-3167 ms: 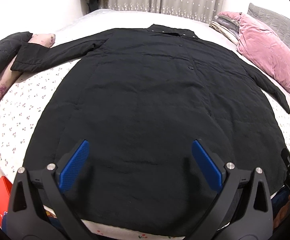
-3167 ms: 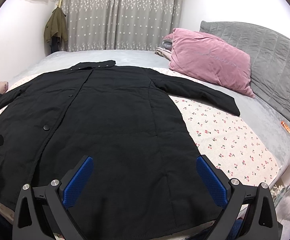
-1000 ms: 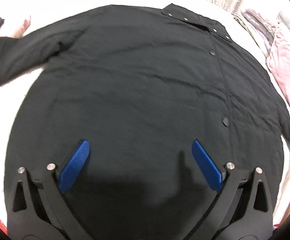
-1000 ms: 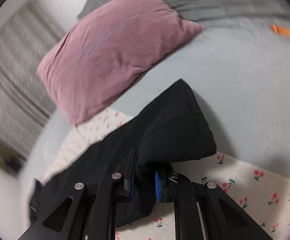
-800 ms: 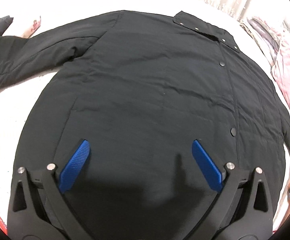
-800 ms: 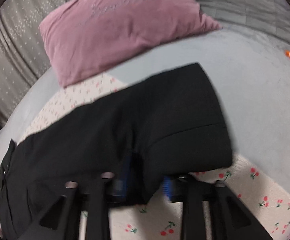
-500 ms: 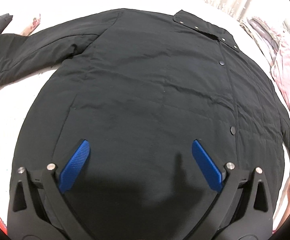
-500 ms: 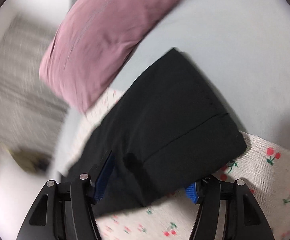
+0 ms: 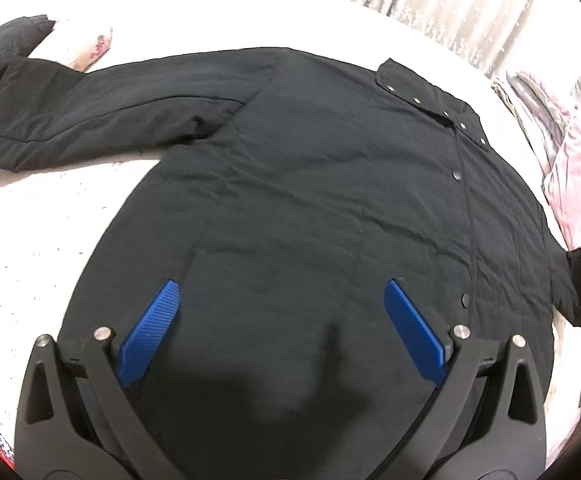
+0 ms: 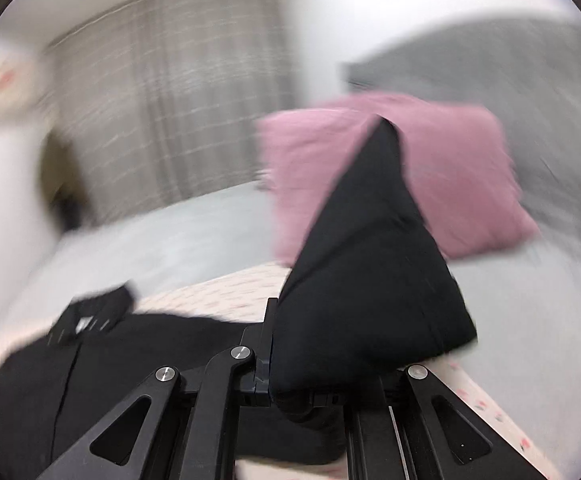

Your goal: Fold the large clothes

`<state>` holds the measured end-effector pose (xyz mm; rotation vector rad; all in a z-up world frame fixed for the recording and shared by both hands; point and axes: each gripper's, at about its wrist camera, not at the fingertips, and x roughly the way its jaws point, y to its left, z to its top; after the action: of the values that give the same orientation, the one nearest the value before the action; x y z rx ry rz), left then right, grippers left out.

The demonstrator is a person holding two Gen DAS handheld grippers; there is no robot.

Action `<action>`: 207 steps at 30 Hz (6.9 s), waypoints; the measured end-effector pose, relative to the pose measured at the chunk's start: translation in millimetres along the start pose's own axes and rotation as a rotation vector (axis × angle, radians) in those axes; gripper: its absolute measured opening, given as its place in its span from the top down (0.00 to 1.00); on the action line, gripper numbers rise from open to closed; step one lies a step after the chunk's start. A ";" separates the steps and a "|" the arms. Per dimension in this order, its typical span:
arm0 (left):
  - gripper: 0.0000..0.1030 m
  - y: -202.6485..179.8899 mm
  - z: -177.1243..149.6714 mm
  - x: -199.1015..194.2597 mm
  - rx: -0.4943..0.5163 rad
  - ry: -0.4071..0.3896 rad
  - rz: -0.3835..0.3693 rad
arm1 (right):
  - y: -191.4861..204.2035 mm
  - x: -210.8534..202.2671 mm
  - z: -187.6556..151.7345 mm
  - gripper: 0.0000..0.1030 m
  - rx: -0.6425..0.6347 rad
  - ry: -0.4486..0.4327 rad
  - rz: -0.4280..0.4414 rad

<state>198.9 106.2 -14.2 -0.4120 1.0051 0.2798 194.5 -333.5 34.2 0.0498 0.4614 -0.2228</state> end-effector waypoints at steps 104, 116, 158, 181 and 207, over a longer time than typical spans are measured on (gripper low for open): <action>0.91 92.1 150.3 -99.3 -0.304 -0.523 -0.175 | 161.3 -45.2 -126.4 0.18 -0.192 0.518 0.294; 0.50 -158.5 57.1 4.6 0.144 -0.146 -0.454 | 120.3 -32.1 -111.2 0.18 -0.080 0.517 0.231; 0.27 187.5 -89.7 -48.3 0.063 0.087 0.025 | 56.3 -89.2 -135.7 0.18 -0.122 0.458 0.109; 0.36 206.7 -173.7 -59.1 0.126 0.184 -0.165 | -87.5 -188.1 -234.5 0.18 0.152 0.828 0.350; 0.94 191.8 -168.4 -124.8 0.011 -0.026 -0.197 | -78.9 -240.9 -197.0 0.92 0.455 0.483 0.598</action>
<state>-70.8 194.8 -25.2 -0.4926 0.9323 0.1019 -119.0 -342.5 -34.2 0.6897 0.8443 0.2865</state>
